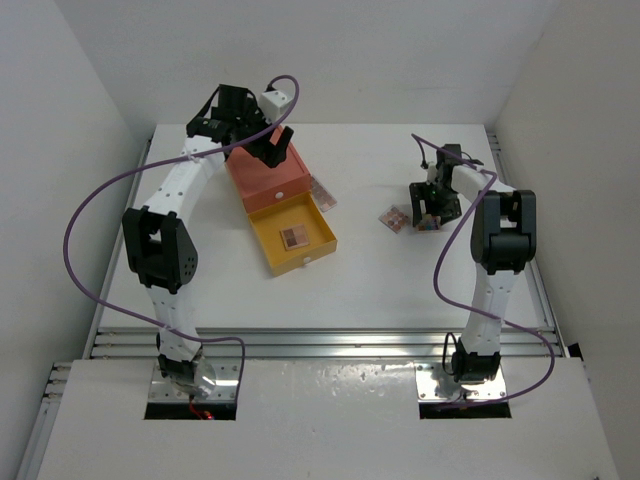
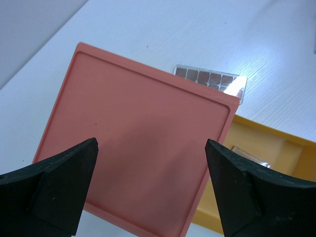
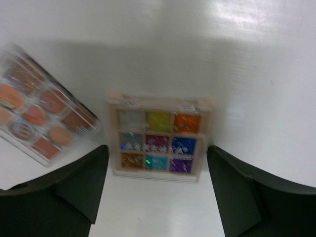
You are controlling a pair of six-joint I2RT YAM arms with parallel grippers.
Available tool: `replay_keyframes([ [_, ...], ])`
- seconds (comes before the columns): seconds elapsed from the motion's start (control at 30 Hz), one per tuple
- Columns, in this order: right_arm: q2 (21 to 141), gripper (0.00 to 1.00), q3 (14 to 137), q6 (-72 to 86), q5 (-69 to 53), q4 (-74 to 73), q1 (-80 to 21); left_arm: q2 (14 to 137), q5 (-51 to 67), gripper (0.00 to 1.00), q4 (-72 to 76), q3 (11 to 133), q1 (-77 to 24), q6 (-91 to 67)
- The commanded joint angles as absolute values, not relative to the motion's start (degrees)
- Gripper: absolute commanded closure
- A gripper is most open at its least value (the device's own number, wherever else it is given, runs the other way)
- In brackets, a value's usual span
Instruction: Organize the makeup
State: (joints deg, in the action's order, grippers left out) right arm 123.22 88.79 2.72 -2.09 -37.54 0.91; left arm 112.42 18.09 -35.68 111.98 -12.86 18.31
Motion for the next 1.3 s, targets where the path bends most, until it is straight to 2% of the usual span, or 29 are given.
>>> replay_keyframes([
  [0.0,122.3,0.19,86.3,2.8,-6.4,-38.2,3.4,112.9,18.1,0.04,-36.2,113.7,-12.6,17.6],
  [0.17,120.1,0.09,85.3,2.5,-9.7,-39.6,4.3,113.5,19.8,0.04,-36.2,113.7,-12.0,17.6],
  [0.3,120.1,0.09,83.9,1.5,-4.7,-38.0,4.2,113.5,19.8,0.04,-36.2,113.2,-12.0,18.1],
  [0.7,126.8,0.09,90.0,-6.0,-2.5,-39.1,0.4,115.5,17.0,0.04,-36.2,113.2,-8.3,18.1],
  [0.8,126.7,0.16,90.3,-4.7,-3.3,-39.2,0.4,116.1,15.2,0.04,-35.7,112.6,-7.7,18.1],
  [0.9,125.0,0.39,85.8,-4.6,-3.6,-36.1,0.4,116.1,14.1,0.04,-33.4,109.7,-7.7,18.6],
  [0.93,124.9,0.56,85.6,-4.5,-3.5,-35.9,0.4,116.1,13.5,0.04,-32.6,108.1,-7.7,18.6],
  [1.03,123.2,0.79,85.5,-4.0,-2.8,-35.9,0.4,116.1,12.2,0.04,-30.9,106.9,-7.7,18.6],
  [1.27,112.3,0.96,90.5,-0.7,-1.1,-34.2,-4.8,116.1,11.7,0.03,-29.3,104.2,-6.7,16.9],
])
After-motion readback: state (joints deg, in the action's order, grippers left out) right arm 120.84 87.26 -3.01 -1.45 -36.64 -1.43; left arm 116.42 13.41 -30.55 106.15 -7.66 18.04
